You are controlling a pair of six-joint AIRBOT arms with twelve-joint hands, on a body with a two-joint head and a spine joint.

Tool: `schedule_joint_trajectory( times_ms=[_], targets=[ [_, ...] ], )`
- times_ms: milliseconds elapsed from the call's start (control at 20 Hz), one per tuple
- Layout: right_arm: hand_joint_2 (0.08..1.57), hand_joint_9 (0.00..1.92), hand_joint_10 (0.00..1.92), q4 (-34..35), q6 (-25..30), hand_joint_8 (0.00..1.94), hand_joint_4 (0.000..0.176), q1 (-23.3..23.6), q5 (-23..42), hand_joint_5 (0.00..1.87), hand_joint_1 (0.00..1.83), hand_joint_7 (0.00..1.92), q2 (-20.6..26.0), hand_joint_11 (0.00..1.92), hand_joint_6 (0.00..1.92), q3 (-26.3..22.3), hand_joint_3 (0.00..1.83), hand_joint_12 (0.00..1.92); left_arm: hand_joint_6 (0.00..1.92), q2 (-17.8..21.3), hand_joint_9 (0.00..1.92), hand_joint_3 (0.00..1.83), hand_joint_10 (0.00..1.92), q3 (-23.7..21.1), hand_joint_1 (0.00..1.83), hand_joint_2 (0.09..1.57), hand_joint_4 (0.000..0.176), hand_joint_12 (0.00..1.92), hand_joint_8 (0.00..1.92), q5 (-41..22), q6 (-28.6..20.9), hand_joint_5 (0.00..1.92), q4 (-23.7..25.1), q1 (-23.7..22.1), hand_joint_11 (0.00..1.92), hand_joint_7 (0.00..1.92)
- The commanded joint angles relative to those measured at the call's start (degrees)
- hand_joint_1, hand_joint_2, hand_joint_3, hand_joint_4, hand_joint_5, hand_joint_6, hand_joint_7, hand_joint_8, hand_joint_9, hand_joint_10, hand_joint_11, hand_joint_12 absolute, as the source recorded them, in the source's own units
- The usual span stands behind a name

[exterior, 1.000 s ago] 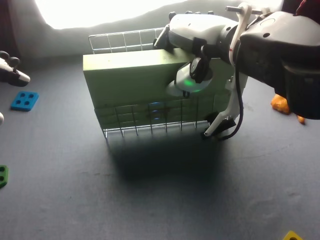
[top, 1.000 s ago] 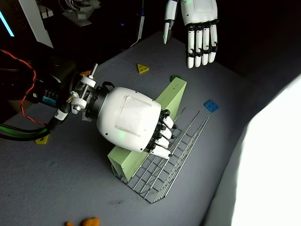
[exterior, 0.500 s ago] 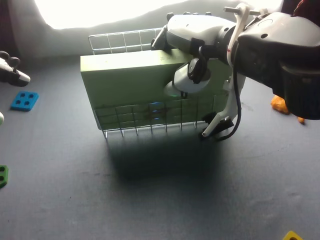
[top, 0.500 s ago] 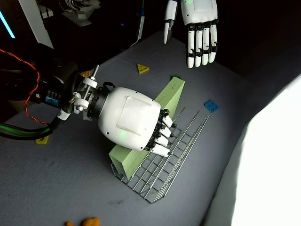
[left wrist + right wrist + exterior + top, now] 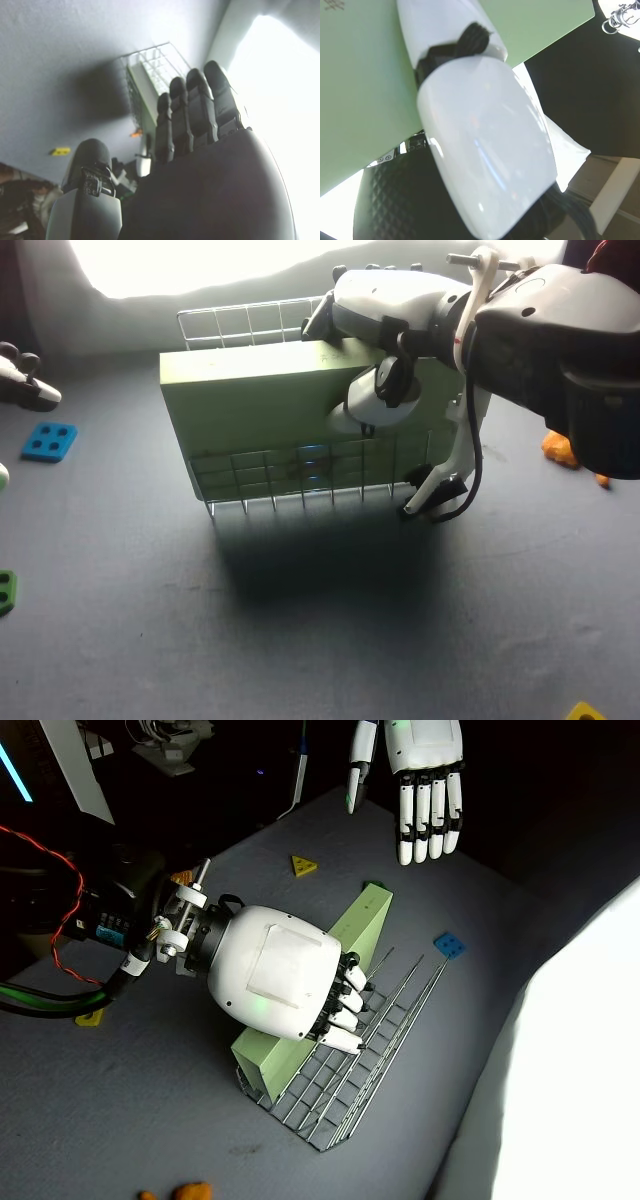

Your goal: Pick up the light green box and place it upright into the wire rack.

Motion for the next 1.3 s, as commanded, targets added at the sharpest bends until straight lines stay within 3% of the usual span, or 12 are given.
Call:
schedule_joint_trajectory(
  times_ms=[0,550,600,750,800,900,1000,1250],
  targets=[
    [1.14,0.66,1.36,-2.41,0.72,1.29,0.000,0.92,0.55,1.04,1.23,0.86,0.29,0.36,0.84,0.07,0.00,1.87,0.00,-0.03,0.21,0.00,0.01,0.17,0.18,1.30,0.008,0.44,0.00,4.71,0.11,0.22,0.48,-0.84,0.00,0.28],
    [1.14,0.66,1.37,-2.40,1.34,1.29,0.000,1.03,-0.23,1.04,1.23,0.86,0.48,0.36,0.84,-0.08,0.00,1.87,0.00,-0.03,0.21,0.00,0.00,0.28,0.18,1.30,0.008,0.43,0.00,4.71,0.17,0.22,0.48,-0.62,0.00,0.28],
    [1.16,0.69,1.49,-2.40,1.34,1.18,0.000,1.05,-0.23,0.97,1.33,0.89,0.50,0.35,0.92,-0.09,0.00,1.84,0.01,-0.03,0.21,0.00,0.00,0.33,0.21,1.30,0.005,0.43,0.00,4.71,0.17,0.23,0.48,-0.61,0.00,0.29],
    [1.15,0.71,1.50,-2.40,1.39,1.09,0.000,1.12,-0.23,1.00,1.36,0.92,0.53,0.36,0.88,-0.09,0.00,1.78,0.01,-0.04,0.21,0.00,0.00,0.40,0.20,1.30,0.002,0.43,0.00,4.71,0.17,0.24,0.48,-0.62,0.00,0.29],
    [1.15,0.71,1.50,-2.40,1.46,1.08,0.000,1.14,-0.23,1.00,1.36,0.92,0.57,0.36,0.88,-0.09,0.00,1.78,0.01,-0.04,0.21,0.00,0.00,0.40,0.20,1.30,0.002,0.43,0.00,4.71,0.17,0.24,0.48,-0.62,0.00,0.29],
    [1.18,0.64,1.57,-2.40,1.46,1.33,0.000,1.16,-0.23,0.98,1.35,0.81,0.59,0.37,0.84,-0.09,0.00,1.75,0.00,-0.03,0.21,0.00,0.00,0.40,0.16,1.30,0.016,0.45,0.00,4.71,0.17,0.23,0.48,-0.61,0.00,0.27],
    [1.17,0.68,1.54,-2.40,1.46,1.23,0.000,1.15,-0.25,0.96,1.36,0.85,0.59,0.36,0.92,-0.10,0.00,1.76,0.01,-0.03,0.19,0.00,0.00,0.40,0.19,1.30,0.018,0.43,0.00,4.71,0.17,0.24,0.48,-0.61,0.00,0.26],
    [1.17,0.68,1.54,-2.40,1.46,1.20,0.000,1.16,-0.26,0.96,1.35,0.85,0.58,0.33,0.95,-0.10,0.00,1.82,0.02,-0.04,0.24,0.00,0.01,0.44,0.22,1.29,0.010,0.49,0.01,4.71,0.17,0.29,0.48,-0.63,0.00,0.29]
  ],
)
